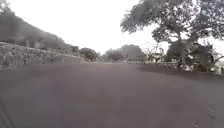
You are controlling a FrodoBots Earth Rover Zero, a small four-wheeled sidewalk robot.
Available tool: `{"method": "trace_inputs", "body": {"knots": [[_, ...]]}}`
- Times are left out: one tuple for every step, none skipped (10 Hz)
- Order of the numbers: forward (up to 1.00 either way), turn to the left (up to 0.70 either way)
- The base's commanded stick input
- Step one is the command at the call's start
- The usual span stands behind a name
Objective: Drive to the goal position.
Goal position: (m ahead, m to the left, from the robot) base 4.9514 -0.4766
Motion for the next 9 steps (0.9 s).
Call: {"method": "trace_inputs", "body": {"knots": [[0.7, 0.0], [0.7, 0.0], [0.7, 0.0], [0.7, 0.0], [0.7, 0.0], [0.7, 0.0], [0.7, 0.0], [0.7, 0.0], [0.7, 0.0]]}}
